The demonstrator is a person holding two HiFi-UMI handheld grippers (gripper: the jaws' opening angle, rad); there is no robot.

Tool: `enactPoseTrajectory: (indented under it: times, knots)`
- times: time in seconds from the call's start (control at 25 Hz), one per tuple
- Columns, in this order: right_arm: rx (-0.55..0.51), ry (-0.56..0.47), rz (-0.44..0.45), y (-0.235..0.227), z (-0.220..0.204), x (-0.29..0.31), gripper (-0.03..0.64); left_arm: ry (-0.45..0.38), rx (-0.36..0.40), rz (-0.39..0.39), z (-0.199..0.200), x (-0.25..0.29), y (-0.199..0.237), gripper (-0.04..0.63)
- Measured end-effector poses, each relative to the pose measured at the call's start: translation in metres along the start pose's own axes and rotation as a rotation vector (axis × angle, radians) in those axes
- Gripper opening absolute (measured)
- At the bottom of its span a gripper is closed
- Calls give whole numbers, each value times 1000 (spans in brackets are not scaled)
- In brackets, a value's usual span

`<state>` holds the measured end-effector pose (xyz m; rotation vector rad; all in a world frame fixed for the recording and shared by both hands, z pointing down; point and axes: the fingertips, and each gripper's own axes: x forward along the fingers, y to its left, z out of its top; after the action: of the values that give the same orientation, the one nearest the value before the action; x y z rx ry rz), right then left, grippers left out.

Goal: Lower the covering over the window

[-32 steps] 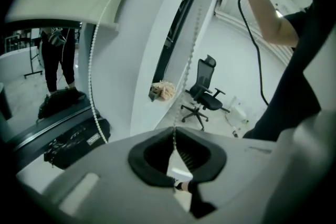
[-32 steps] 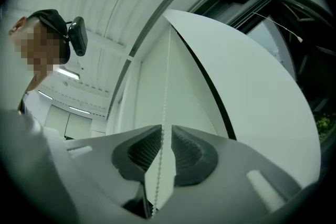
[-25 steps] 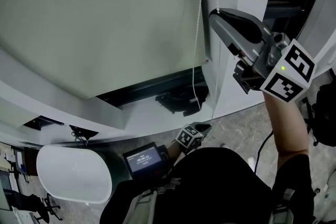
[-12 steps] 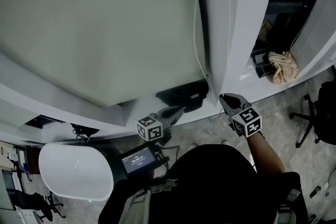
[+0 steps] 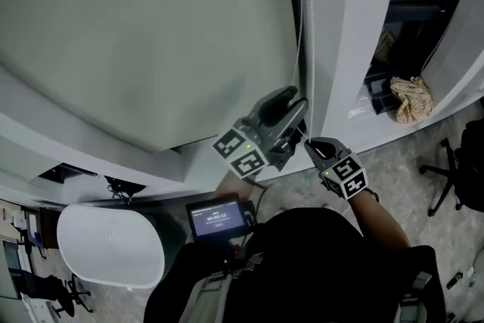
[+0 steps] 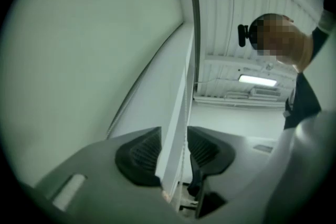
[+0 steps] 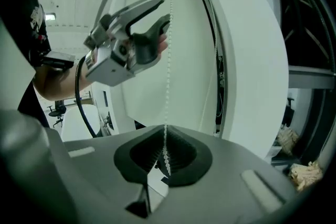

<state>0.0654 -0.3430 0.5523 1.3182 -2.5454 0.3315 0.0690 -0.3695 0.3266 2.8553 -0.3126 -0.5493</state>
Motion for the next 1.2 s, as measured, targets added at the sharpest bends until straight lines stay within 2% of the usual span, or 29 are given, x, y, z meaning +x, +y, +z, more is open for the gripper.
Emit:
enactPoseTrajectory:
  times: [0.2, 0.28, 0.32, 0.4, 0.48, 0.56, 0.64, 0.68, 0.72, 0.76, 0.88, 1.0, 1.16, 1.2]
  knots:
    - [3, -11, 32, 20, 5, 3, 14, -66, 6, -94, 37, 38, -17, 167]
    - [1, -13, 44, 26, 5, 2, 14, -90, 13, -115, 49, 44, -20, 103]
    - [1, -14, 48, 28, 5, 1, 14, -98, 25, -118, 53, 45, -23, 17]
    - [13, -19, 49, 29, 3, -2, 14, -78, 61, -104, 51, 49, -25, 2]
    - [38, -30, 35, 22, 1, -7, 14, 4, 93, -64, 29, 52, -20, 0]
    - [70, -40, 10, 11, 1, -13, 14, 120, 98, -7, -16, 44, -1, -2]
    - [99, -26, -4, 0, -4, -17, 14, 194, 24, 47, -62, 27, 20, -2]
    - [105, -11, -2, -3, -9, -18, 12, 192, -29, 50, -75, 20, 23, -2]
    - [102, 1, 5, -3, -13, -18, 14, 176, -56, 30, -79, 16, 19, 0]
    - [94, 9, 13, 0, -17, -18, 14, 159, -47, -1, -76, 17, 9, 2]
    - [81, 15, 34, 8, -21, -13, 14, 82, 70, -88, -34, 34, -29, 11]
    - [83, 15, 59, 12, -21, -9, 14, -32, 126, -149, 22, 49, -45, 42]
    - [77, 20, 76, 16, -23, -9, 14, -163, 119, -157, 77, 58, -46, 47]
    - [78, 18, 79, 18, -22, -11, 14, -180, 119, -147, 85, 58, -44, 18]
